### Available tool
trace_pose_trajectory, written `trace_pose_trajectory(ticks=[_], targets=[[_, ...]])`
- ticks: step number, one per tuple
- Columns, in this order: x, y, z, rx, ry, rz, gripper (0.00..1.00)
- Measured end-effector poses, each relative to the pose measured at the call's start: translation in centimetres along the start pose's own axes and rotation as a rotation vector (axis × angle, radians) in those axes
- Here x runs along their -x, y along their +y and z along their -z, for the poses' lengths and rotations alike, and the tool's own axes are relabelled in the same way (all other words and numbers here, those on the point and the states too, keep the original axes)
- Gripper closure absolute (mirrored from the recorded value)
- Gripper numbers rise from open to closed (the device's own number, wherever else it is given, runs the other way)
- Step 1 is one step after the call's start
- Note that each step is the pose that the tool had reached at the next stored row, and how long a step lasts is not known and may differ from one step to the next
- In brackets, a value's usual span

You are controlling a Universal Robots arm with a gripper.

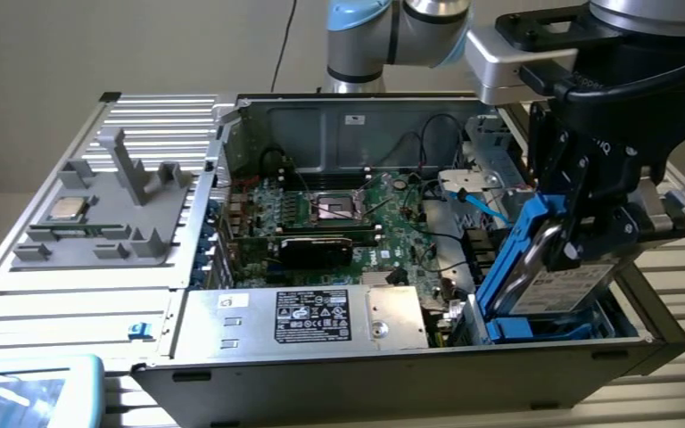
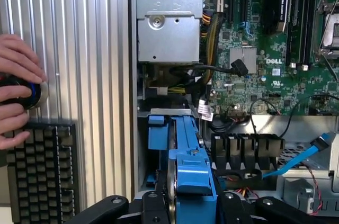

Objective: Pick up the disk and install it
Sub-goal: 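Insert the disk into the insertion slot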

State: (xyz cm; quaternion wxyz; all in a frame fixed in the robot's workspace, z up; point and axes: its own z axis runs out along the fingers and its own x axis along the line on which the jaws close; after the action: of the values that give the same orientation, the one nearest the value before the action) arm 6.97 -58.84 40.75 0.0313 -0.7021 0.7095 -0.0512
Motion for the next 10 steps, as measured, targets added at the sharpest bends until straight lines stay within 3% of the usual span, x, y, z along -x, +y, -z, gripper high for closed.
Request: trace_pose_trajectory(ticks=[3,5,7,8,10], targets=[[0.00,0.00,-0.03,0.0000,0.0003,0.000,0.63],[0.00,0.01,-0.06,0.0000,-0.0001,0.000,0.55],[0.00,-0.02,-0.06,0.0000,-0.0001,0.000,0.55],[0.00,-0.06,-0.08,0.0000,-0.0002,0.000,0.48],[0.00,-0.16,-0.09,0.0000,-0.0002,0.000,0.48]])
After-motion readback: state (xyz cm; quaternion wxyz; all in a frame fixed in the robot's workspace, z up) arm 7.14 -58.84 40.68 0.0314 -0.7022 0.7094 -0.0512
